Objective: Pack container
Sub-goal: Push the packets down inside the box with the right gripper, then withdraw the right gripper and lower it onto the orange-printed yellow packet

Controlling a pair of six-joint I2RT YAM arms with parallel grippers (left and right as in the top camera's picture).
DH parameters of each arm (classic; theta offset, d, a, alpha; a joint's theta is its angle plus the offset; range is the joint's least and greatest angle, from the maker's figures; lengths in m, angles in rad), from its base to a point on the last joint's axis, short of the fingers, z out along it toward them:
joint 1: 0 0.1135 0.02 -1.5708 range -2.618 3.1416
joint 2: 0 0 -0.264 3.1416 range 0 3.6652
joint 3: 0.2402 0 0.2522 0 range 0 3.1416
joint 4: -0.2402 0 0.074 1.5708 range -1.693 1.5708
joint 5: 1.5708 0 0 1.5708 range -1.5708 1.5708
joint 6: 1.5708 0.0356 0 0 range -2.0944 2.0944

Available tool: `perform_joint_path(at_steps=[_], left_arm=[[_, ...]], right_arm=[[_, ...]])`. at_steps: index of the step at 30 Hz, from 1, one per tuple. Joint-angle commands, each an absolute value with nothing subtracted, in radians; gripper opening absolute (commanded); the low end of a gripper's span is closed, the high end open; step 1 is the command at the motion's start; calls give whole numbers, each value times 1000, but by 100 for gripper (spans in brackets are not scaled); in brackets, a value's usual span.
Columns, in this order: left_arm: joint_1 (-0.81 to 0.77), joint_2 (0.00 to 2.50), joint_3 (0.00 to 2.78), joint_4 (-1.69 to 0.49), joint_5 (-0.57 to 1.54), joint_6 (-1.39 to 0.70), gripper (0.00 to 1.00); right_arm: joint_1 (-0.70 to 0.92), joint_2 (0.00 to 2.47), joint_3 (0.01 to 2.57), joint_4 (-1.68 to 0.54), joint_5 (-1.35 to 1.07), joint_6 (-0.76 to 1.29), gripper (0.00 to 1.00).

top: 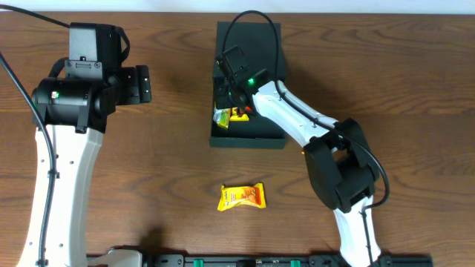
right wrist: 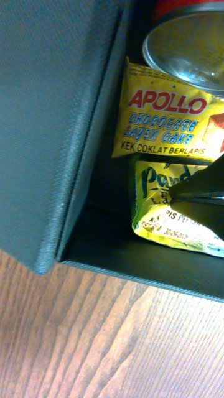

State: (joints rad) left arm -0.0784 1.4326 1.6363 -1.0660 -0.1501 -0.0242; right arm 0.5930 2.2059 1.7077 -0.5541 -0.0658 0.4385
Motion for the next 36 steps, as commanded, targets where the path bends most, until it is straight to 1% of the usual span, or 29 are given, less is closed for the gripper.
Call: perform_joint_path(at_steps=[1,8,12,13,14,15,18,22,26,29,32,35,36], left_arm=[[-72,1439,1639,-1064,-165,-10,95],[-72,1439,1639,-1064,-165,-2,96],[-72,1439,1639,-1064,-165,-2,95],[-72,1439,1639,-1064,-165,-2,95],[-72,1439,1639,-1064,-165,-2,96],[-72,1439,1639,-1064,-165,-2,95],[-72,1439,1639,-1065,-165,-2,96],[-72,1439,1639,-1065,-165,-2,95],[-72,1439,1639,-1065,-165,2,95],[-72,1438,1639,-1065,-167,1,95],[-72,1438,1639,-1063,-167,1,95],[-72,1438,1639,-1066,-163,2,95],[-72,1438,1639,-1066,-159,9,95]], right_arm=[[587,2217,1708,-549,-21,467,2],[587,2217,1708,-549,69,467,2],[587,2217,1708,-549,75,463,2],[587,2217,1708,-548,74,463,3],[587,2217,1708,-547,75,463,8],[587,2217,1708,-542,74,463,19],[583,2217,1710,-522,75,463,28],[570,2211,1742,-532,79,463,25],[545,2160,1831,-628,81,447,21],[511,2101,1905,-752,126,444,22],[476,2049,1934,-864,163,432,29],[429,1985,1935,-1039,176,434,39],[417,1967,1935,-1100,176,439,40]])
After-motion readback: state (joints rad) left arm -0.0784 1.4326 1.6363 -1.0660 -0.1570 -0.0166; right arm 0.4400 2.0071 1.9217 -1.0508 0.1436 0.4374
